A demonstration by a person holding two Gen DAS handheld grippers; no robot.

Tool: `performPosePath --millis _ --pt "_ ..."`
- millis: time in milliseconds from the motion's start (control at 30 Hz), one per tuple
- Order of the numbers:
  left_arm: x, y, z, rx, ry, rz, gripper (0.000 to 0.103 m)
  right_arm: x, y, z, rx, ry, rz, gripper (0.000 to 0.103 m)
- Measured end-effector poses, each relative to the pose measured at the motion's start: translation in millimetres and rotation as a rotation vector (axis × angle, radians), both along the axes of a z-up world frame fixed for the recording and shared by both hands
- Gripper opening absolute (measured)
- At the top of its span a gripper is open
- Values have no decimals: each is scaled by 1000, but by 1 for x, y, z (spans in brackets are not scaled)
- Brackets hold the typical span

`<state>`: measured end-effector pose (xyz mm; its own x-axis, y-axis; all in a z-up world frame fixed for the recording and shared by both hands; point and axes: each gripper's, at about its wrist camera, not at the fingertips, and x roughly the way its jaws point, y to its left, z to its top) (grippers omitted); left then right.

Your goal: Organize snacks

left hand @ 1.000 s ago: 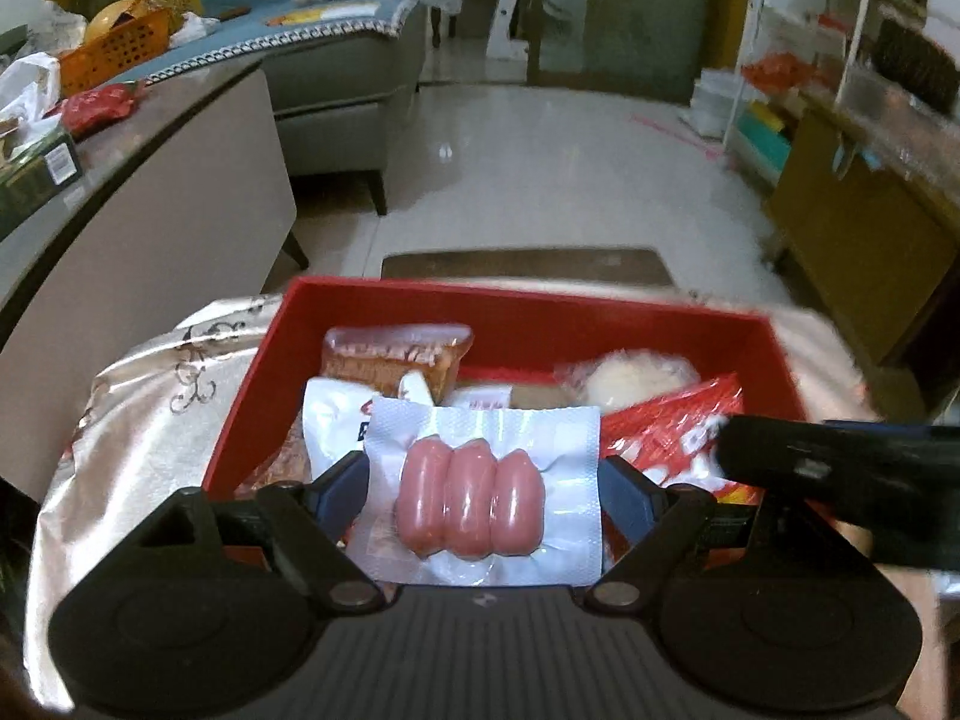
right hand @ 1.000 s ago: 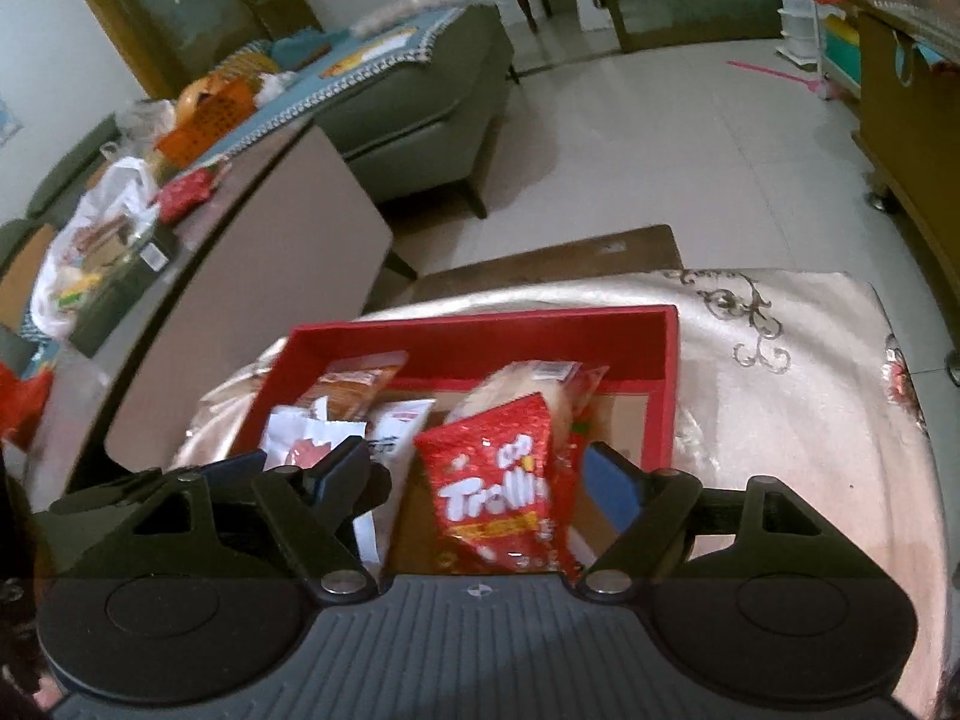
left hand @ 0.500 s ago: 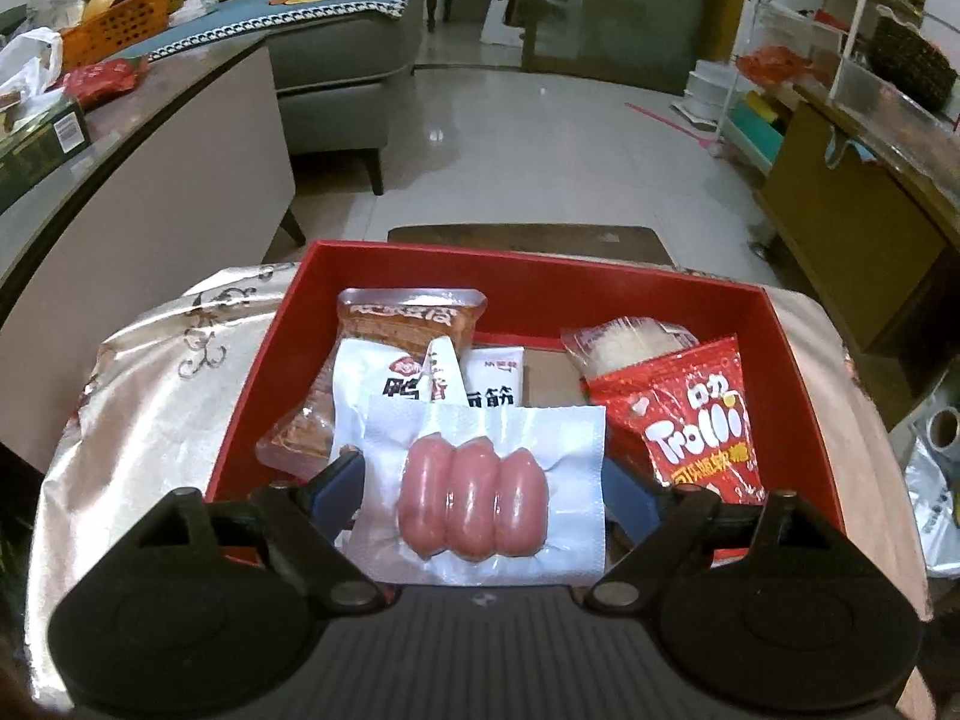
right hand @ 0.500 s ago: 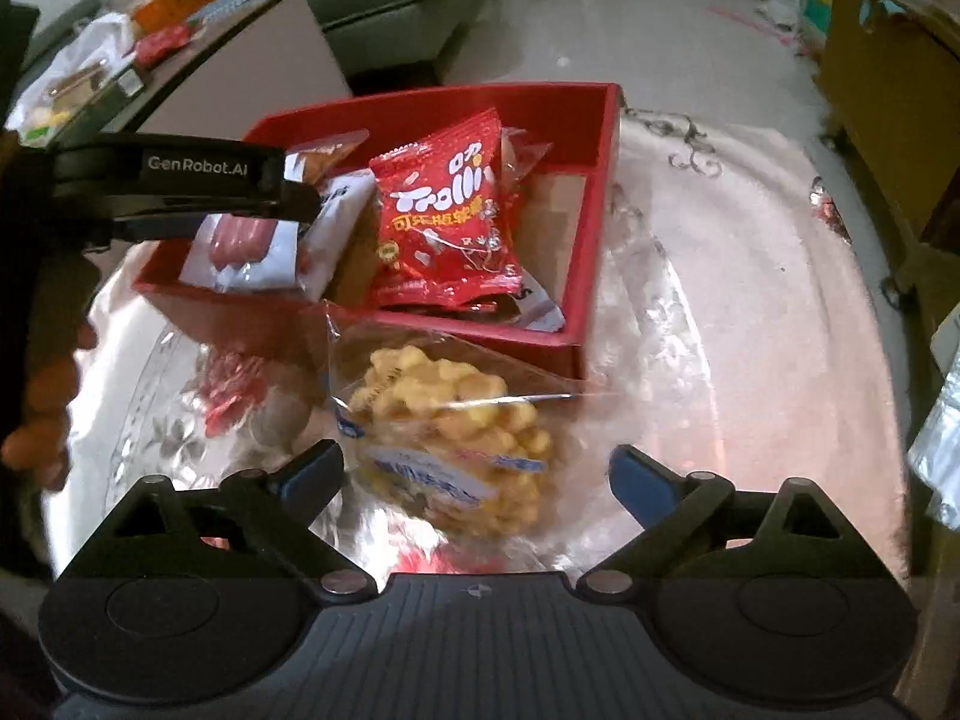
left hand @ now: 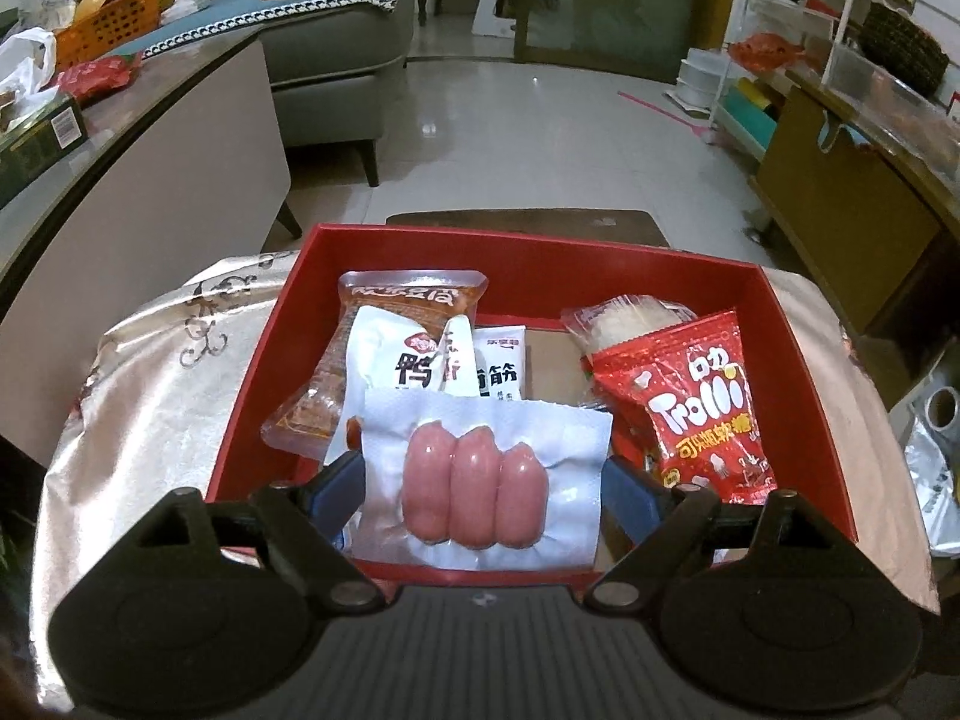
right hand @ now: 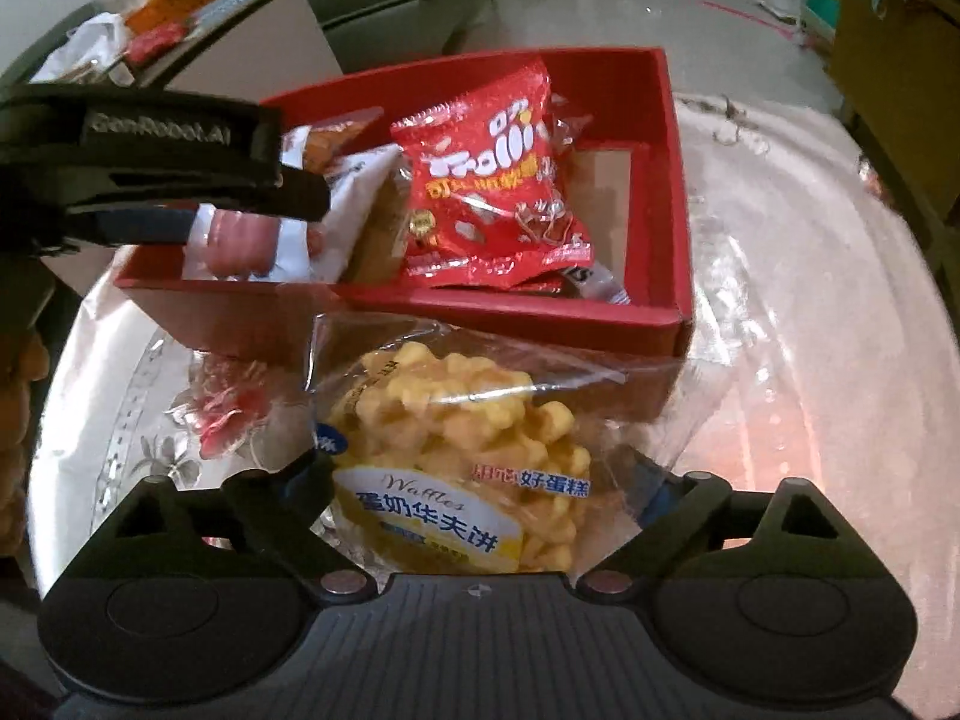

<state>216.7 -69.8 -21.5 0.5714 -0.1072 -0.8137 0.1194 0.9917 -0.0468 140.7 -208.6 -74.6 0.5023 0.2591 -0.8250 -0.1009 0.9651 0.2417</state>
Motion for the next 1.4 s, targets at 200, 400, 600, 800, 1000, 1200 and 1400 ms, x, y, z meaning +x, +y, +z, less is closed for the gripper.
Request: performPosePath --millis 200,400,600,800,1000,1200,1400 --pt "-5 -1 4 -13 5 -24 80 -3 -14 2 41 0 -57 94" --pt "-3 8 14 -51 -11 -6 80 -11 -26 37 123 -82 -76 93" --pt "10 13 11 -48 -12 32 81 18 -31 59 120 -133 -100 93" --pt "21 14 4 -29 7 68 81 54 -20 63 93 -148 -84 93" --pt "22 15 4 27 -8 55 82 74 -18 66 97 -174 -93 95" --pt "23 9 5 82 20 59 82 66 -34 75 50 -222 -151 102" --pt "7 10 16 118 -20 61 82 52 -33 84 20 -249 -131 103"
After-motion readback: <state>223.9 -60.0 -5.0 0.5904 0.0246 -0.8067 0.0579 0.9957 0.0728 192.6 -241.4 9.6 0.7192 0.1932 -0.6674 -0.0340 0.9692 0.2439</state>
